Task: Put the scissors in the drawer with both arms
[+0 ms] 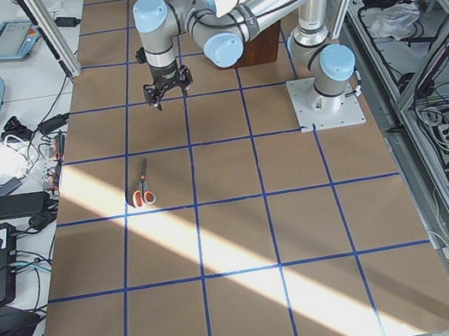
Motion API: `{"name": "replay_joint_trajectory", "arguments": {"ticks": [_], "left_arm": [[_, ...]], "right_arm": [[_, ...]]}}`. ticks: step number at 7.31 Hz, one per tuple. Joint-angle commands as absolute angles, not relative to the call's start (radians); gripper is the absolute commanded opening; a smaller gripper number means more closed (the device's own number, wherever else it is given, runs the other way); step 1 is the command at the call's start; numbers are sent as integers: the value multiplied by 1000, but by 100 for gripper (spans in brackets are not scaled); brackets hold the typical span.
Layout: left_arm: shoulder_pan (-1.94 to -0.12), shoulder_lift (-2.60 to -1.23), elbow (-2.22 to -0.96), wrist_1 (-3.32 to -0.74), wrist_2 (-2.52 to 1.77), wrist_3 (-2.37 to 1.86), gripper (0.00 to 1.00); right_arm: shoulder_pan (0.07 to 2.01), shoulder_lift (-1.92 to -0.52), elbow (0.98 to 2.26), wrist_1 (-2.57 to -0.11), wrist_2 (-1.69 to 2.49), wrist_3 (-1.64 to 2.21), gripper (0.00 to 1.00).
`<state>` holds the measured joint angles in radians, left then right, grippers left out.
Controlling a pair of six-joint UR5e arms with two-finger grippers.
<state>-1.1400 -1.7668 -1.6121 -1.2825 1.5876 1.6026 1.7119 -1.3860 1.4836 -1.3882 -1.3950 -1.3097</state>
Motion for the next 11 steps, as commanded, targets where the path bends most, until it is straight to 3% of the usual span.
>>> {"name": "replay_joint_trajectory", "arguments": {"ticks": [1,3,6,11], "left_arm": [[-1092,-1879,-1611,-1163,1576,1853,100],[-1081,-1986,-1586,-1036,1572,2021,100],[-1080,-2135,-1452,-1031,1516,2128,98],[-1063,-2275,-1355,-1025,1517,2180,98]], "right_arm": [[1751,-1303,1454,-1394,-1411,-1440,98],[1813,-1195,1375,-1400,-1423,-1448,97],[1829,-1129,1347,-1371,-1439,-1508,94],[1832,-1052,1307,-1292,-1368,-1460,94]]}}
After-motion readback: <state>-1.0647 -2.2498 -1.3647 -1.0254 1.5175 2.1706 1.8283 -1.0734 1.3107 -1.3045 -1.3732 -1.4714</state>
